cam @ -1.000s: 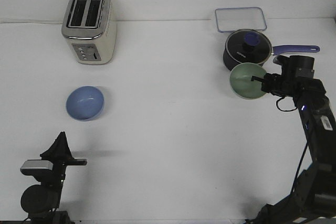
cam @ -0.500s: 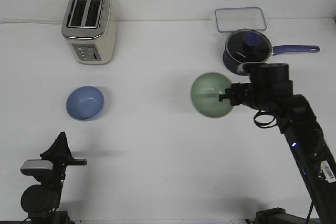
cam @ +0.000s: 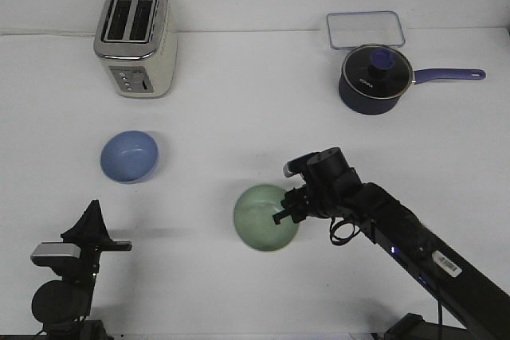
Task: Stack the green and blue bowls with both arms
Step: 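Carry the green bowl toward the robot and lower it onto the table, then open the right gripper and withdraw it from the green bowl, then reach the left gripper to the light blue bowl rim and grasp it, then lift the blue bowl and lower it into the green bowl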
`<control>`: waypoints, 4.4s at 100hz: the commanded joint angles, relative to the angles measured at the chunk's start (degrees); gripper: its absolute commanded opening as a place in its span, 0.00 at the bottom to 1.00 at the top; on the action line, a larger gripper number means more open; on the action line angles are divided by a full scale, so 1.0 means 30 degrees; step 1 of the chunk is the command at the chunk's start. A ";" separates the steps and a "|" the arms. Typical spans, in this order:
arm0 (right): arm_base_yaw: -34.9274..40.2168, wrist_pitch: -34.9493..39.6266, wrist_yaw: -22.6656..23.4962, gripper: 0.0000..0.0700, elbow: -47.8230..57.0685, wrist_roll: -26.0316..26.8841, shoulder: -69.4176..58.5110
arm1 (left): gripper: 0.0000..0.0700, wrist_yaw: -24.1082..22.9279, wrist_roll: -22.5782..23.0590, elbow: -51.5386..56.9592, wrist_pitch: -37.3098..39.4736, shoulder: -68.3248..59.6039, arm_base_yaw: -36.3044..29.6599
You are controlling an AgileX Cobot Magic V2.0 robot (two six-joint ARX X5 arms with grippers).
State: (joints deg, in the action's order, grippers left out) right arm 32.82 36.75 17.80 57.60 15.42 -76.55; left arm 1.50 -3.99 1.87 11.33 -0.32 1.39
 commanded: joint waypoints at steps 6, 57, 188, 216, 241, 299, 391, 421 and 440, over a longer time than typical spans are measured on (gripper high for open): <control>0.0984 -0.0729 -0.0015 0.00 -0.0430 0.0772 -0.0401 | 0.02 0.0000 -0.0044 -0.0335 0.0248 0.0015 0.0015; 0.2703 -0.1217 -0.1013 0.00 -0.0707 0.0736 -0.2674 | 0.02 0.0000 -0.0058 -0.0335 0.0240 0.0015 0.0015; -0.2229 -0.9435 -0.4116 0.45 -0.5712 -0.3366 1.0703 | 0.02 -0.1217 -0.5049 0.8000 -0.6215 -0.8298 0.0051; -0.2229 -0.9216 -0.5093 0.45 -0.9180 -0.2688 1.4462 | 0.08 -0.1217 -0.2739 1.6677 -1.1111 -1.8782 0.0408; -0.2229 -0.8655 -0.5093 0.45 -0.9180 -0.3249 1.4746 | 0.73 -0.1217 -0.2696 2.0699 -1.3952 -2.3547 0.0430; -0.2229 -0.8655 -0.5071 0.45 -0.9194 -0.3650 1.4746 | 0.74 0.0517 -0.2543 2.0859 -1.3238 -2.9266 0.1457; -0.2229 -0.8663 -0.4947 0.45 -0.9194 -0.3650 1.4739 | 0.02 0.3315 -0.1821 2.3394 -1.4987 -2.9791 0.1603; -0.2229 -0.8663 -0.4947 0.45 -0.9194 -0.3650 1.4739 | 0.02 0.5144 -0.0831 2.6257 -1.7129 -2.6665 -0.0583; -0.2229 -0.8663 -0.4947 0.45 -0.9194 -0.3643 1.4739 | 0.02 0.5173 -0.0160 2.6257 -1.9067 -2.5543 -0.4036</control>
State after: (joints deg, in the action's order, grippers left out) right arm 25.82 11.27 2.92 29.74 4.84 -32.01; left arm 16.69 -6.33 79.88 -44.03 -75.94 -7.46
